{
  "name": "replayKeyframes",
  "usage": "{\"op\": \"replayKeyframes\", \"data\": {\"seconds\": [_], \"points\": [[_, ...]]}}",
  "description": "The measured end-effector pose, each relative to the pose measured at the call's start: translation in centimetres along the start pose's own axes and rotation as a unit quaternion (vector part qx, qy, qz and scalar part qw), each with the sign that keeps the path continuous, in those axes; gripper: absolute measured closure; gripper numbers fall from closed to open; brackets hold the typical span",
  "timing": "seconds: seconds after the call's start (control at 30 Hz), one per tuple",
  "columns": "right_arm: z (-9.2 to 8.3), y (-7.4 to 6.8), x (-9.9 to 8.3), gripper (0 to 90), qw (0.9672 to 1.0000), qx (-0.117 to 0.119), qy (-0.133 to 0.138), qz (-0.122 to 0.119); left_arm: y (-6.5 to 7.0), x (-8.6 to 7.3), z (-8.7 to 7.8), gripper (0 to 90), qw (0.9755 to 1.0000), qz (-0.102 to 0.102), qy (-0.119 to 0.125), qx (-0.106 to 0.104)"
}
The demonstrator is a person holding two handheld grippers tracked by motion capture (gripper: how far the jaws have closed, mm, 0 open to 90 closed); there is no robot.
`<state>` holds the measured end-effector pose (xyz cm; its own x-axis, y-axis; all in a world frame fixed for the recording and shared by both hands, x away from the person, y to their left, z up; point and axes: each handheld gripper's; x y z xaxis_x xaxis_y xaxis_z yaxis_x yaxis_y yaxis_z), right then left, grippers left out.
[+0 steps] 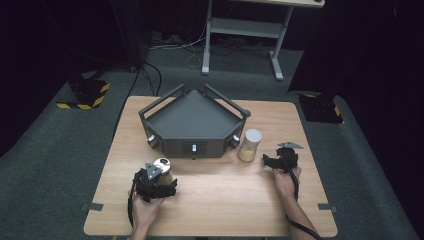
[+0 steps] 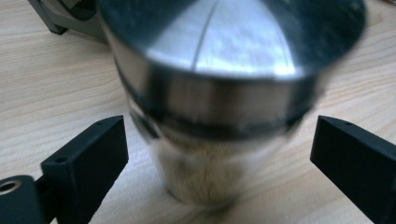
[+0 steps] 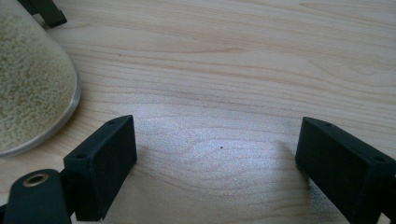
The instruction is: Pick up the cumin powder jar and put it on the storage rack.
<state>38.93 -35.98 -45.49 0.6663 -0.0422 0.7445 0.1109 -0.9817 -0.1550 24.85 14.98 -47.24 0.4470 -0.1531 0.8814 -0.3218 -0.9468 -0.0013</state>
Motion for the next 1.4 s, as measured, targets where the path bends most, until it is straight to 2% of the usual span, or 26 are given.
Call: {"op": "replayKeyframes", "data": {"seconds": [0.03, 0.13, 0.53, 0.57, 0.67, 0.7, 0.8, 0.83, 0.87, 1.07, 1.1, 1.23, 1.33, 1.4], "points": [[0.0, 0.0, 0.0, 11.8, 1.0000, 0.000, 0.000, 0.000, -2.0, 2.6, -0.7, 5.7, 0.9908, 0.104, -0.083, -0.026], [0.0, 0.0, 0.0, 11.8, 1.0000, 0.000, 0.000, 0.000, -2.1, 2.8, -0.3, 7.8, 0.9917, 0.096, -0.082, -0.025], [0.0, 0.1, 0.0, 11.8, 1.0000, 0.002, 0.001, -0.003, -1.1, 3.1, 0.6, 19.1, 0.9922, 0.090, -0.086, -0.007], [0.0, 0.1, 0.0, 11.8, 1.0000, 0.001, 0.000, -0.003, -0.7, 2.7, 0.8, 20.4, 0.9940, 0.082, -0.073, 0.002], [0.0, 0.1, 0.0, 11.8, 1.0000, 0.002, 0.001, -0.003, -0.5, 2.7, 0.9, 25.4, 0.9939, 0.083, -0.072, 0.010], [0.0, 0.1, 0.0, 11.8, 1.0000, 0.002, 0.001, -0.003, -0.7, 3.1, 0.6, 26.5, 0.9924, 0.090, -0.084, 0.008], [0.0, 0.1, 0.0, 11.8, 1.0000, 0.002, 0.001, -0.003, -0.7, 3.1, 0.6, 29.2, 0.9924, 0.091, -0.082, 0.010], [0.0, 0.1, 0.0, 11.8, 1.0000, 0.001, 0.000, -0.003, 1.7, 0.6, 1.8, 30.6, 0.9985, -0.024, 0.005, 0.049], [0.0, 0.1, 0.0, 11.8, 1.0000, 0.001, 0.000, -0.003, 2.5, -0.3, 2.4, 30.7, 0.9954, -0.068, 0.046, 0.050], [0.0, 0.0, 0.0, 11.8, 1.0000, 0.001, 0.000, -0.002, 2.7, -0.5, 2.4, 31.3, 0.9954, -0.063, 0.050, 0.052], [0.0, 0.1, 0.0, 11.8, 1.0000, 0.002, 0.001, -0.003, -0.4, 2.8, 0.5, 31.4, 0.9922, 0.097, -0.077, 0.015], [0.0, 0.1, 0.0, 11.8, 1.0000, 0.002, 0.001, -0.003, -0.4, 2.8, 0.5, 31.5, 0.9918, 0.101, -0.077, 0.010], [0.0, 0.1, 0.0, 11.8, 1.0000, 0.002, 0.001, -0.003, -0.5, 3.4, 0.6, 31.5, 0.9903, 0.112, -0.082, -0.002], [0.0, 0.1, 0.0, 11.8, 1.0000, 0.002, 0.000, -0.003, -0.5, 3.6, 0.5, 31.6, 0.9902, 0.113, -0.082, -0.005]]}}
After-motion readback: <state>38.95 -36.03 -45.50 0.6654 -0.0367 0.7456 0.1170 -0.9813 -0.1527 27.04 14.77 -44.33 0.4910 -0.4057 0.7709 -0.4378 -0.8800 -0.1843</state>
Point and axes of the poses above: each handheld gripper's, and its own axes: z roughly forward along the jaws, x roughly out of its top, y roughly to its right, and after that the axes turned 14 degrees about z, right-handed
